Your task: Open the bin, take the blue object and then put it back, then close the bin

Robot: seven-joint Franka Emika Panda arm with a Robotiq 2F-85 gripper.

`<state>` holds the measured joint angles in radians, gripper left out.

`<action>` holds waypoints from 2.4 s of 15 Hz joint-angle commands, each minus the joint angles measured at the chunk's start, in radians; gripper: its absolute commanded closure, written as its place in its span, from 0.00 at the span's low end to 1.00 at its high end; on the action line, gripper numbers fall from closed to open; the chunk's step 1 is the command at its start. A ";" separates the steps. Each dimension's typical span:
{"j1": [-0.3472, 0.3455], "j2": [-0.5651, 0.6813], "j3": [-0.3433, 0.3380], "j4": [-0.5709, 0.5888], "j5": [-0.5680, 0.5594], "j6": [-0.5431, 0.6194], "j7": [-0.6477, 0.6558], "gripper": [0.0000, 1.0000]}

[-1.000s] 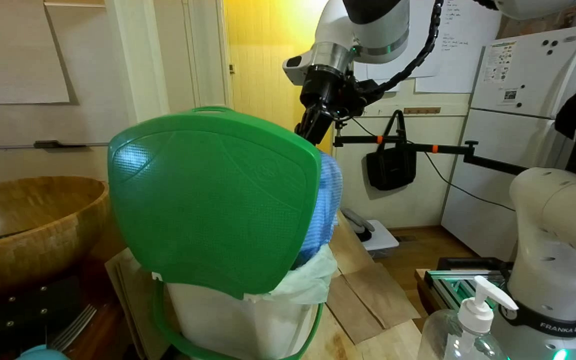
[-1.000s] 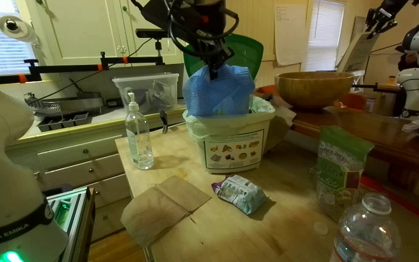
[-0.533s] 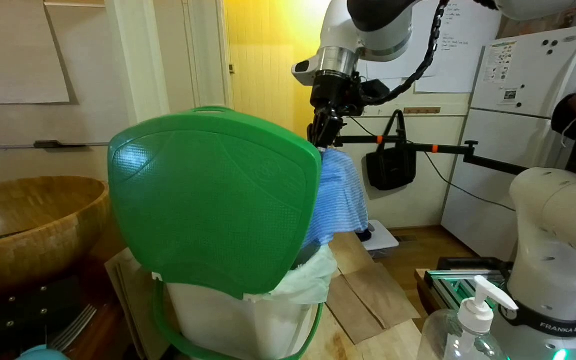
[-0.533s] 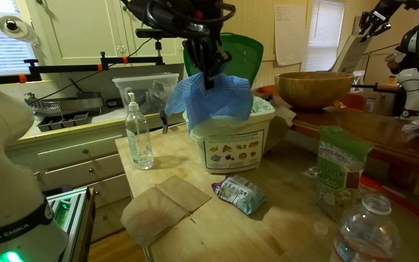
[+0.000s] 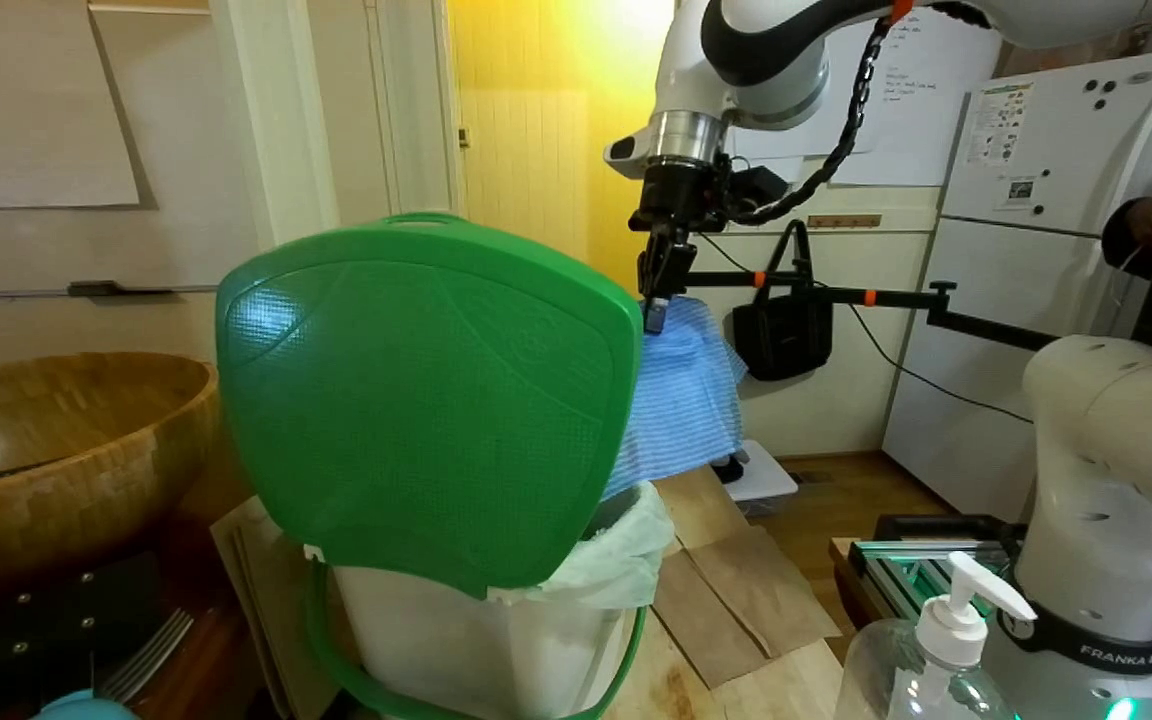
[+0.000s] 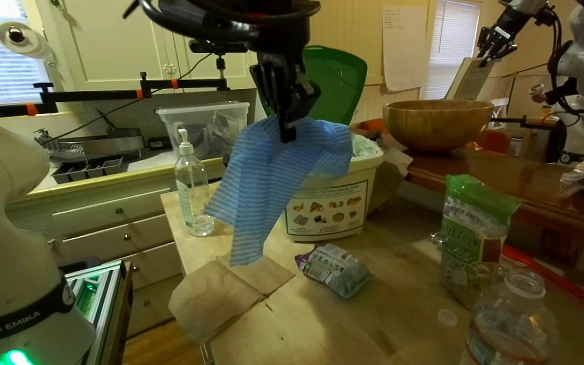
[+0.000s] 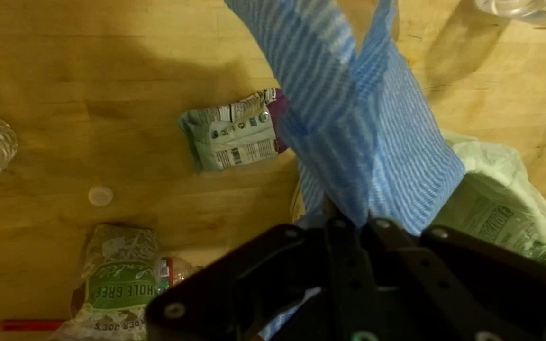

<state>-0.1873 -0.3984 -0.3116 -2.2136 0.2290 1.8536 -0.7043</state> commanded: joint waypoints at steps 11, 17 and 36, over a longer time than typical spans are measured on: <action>-0.044 -0.018 -0.040 -0.015 -0.134 -0.048 0.091 0.99; -0.060 -0.027 -0.049 -0.005 -0.173 -0.056 0.129 0.99; 0.054 0.028 -0.090 -0.153 0.282 0.382 0.117 0.99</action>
<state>-0.1676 -0.3738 -0.3817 -2.3314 0.4175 2.1690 -0.5564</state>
